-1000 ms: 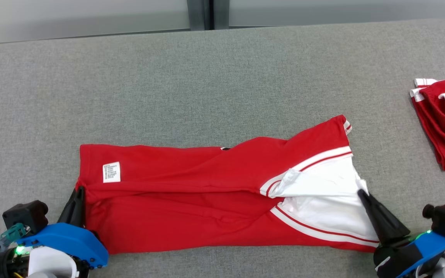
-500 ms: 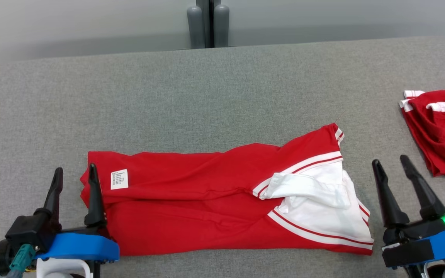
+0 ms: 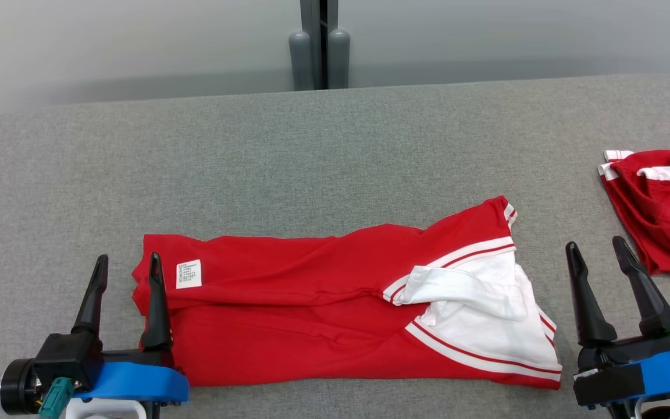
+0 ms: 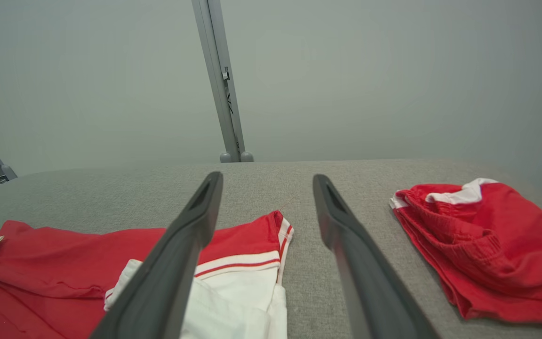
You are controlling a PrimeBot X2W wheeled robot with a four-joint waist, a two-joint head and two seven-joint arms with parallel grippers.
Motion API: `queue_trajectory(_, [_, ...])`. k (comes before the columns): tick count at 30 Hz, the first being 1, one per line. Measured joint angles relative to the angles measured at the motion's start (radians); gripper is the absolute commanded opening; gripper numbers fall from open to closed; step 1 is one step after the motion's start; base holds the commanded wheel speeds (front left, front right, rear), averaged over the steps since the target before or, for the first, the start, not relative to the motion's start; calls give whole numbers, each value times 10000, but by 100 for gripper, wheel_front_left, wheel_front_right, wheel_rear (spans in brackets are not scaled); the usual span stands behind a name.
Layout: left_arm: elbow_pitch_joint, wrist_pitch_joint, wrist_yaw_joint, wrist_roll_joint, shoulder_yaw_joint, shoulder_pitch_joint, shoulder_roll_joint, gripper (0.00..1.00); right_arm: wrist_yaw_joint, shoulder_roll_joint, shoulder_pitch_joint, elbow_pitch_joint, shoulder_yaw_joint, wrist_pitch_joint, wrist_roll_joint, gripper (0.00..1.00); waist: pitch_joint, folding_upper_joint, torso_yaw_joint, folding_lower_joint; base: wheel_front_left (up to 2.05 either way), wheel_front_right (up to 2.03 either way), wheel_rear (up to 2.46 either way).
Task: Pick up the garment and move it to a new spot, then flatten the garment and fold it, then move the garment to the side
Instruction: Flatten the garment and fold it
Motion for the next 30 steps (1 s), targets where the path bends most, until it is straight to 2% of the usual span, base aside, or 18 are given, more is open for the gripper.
queue_trajectory(10, [316, -17, -332, 65, 144, -177, -105, 100, 0, -36, 1, 460, -81, 238, -230, 100, 84, 0, 110, 0, 0, 0, 0])
queue_trajectory(17, [493, -19, -583, 247, 182, -686, -297, 100, 0, -46, -114, 2426, 198, 203, -102, 100, 499, 2, 312, 1, 0, 0, 0])
queue_trajectory(22, [629, -19, -775, 420, 274, -1023, -489, 100, 0, -6, -820, 3747, 468, -73, 165, 100, 893, 3, 492, 2, 0, 0, 0])
queue_trajectory(26, [746, -19, -878, 518, 395, -1151, -688, 100, 0, -115, -1252, 4573, 794, 301, 322, 100, 1078, 2, 614, 1, 0, 0, 0])
queue_trajectory(27, [780, -19, -947, 518, 466, -1171, -736, 100, -2, -171, -1367, 4694, 922, 462, 347, 49, 1098, 1, 635, 0, 0, 0, 0])
queue_trajectory(28, [828, -19, -972, 537, 525, -1192, -756, 100, -6, -215, -1444, 4717, 1014, 481, 500, 18, 1116, 0, 648, -1, 0, 0, 0])
queue_trajectory(29, [869, -19, -1028, 581, 573, -1208, -771, 100, -21, -253, -1488, 4742, 1095, 495, 554, 0, 1131, 0, 656, -1, 0, 0, 0])
queue_trajectory(30, [899, -19, -1045, 616, 610, -1213, -794, 100, -21, -301, -1534, 4755, 1166, 558, 596, 0, 1134, 1, 654, 0, 0, 0, 0])
